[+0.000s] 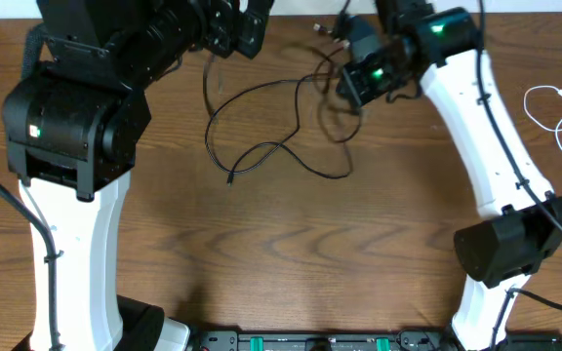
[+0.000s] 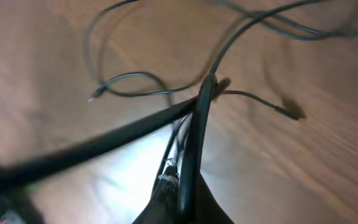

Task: Untangle cables

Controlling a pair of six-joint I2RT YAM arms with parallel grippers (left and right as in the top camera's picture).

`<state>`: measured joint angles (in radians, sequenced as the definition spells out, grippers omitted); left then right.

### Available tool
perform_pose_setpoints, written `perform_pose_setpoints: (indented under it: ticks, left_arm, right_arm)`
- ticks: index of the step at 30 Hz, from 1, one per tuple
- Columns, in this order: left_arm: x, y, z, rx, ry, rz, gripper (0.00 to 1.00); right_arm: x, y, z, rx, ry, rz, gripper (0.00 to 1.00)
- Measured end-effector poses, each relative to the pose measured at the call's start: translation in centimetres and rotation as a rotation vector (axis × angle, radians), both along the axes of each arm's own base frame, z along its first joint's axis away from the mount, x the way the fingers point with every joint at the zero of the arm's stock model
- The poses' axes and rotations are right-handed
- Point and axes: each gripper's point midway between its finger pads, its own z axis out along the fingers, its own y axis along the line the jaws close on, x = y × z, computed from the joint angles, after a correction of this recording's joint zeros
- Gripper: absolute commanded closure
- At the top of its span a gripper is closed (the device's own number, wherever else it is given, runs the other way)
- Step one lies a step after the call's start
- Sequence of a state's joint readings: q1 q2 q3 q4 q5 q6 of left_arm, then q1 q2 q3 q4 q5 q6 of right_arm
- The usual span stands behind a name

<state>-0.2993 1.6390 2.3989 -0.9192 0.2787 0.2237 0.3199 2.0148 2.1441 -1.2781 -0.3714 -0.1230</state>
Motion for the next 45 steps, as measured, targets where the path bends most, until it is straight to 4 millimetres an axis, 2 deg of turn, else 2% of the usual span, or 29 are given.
perform_pose_setpoints:
  ticks: [5, 8, 9, 14, 18, 23, 27, 32, 35, 40, 43, 45]
  left_arm:
    - [0.0, 0.4, -0.9, 0.029, 0.030, 0.019, 0.02]
    - [-0.1, 0.4, -1.0, 0.032, 0.031, 0.018, 0.02]
    - [-0.1, 0.4, -1.0, 0.032, 0.031, 0.018, 0.02]
    - [-0.1, 0.4, -1.1, 0.032, 0.033, 0.017, 0.01]
    - [-0.1, 0.4, -1.3, 0.035, 0.042, 0.016, 0.01]
    - [-0.1, 0.3, -2.4, 0.046, 0.085, 0.008, 0.01]
    - [0.8, -0.7, -5.2, 0.063, 0.179, -0.027, 0.01]
    - [3.7, -3.9, -11.6, 0.061, 0.366, -0.157, 0.01]
    - [4.2, -6.5, -15.3, 0.049, 0.467, -0.308, 0.01]
    - [3.1, -9.1, -19.1, 0.037, 0.565, -0.541, 0.02]
    - [1.5, -9.9, -19.7, 0.055, 0.555, -0.671, 0.02]
    - [0.4, -10.3, -19.6, 0.073, 0.517, -0.755, 0.07]
  right_arm:
    - [2.2, -5.8, 0.4, -0.023, -0.010, -0.131, 0.99]
    - [2.8, -8.6, 1.9, -0.030, -0.031, -0.185, 0.99]
    - [3.1, -9.6, 3.0, -0.029, -0.059, -0.203, 0.99]
    - [3.3, -11.7, 7.8, -0.059, -0.190, -0.248, 0.99]
    - [1.9, -13.8, 12.5, -0.099, -0.311, -0.300, 0.99]
    - [1.3, -15.7, 14.4, -0.118, -0.361, -0.350, 0.99]
    - [1.2, -15.6, 14.9, -0.115, -0.378, -0.352, 0.99]
    - [0.8, -14.6, 16.2, -0.049, -0.405, -0.324, 0.99]
    - [0.0, -13.5, 17.8, 0.021, -0.431, -0.293, 0.99]
    - [-1.8, -12.1, 20.5, 0.124, -0.471, -0.265, 0.99]
    - [-2.9, -11.0, 21.5, 0.197, -0.461, -0.235, 0.99]
    - [-3.5, -9.8, 21.9, 0.264, -0.439, -0.199, 0.99]
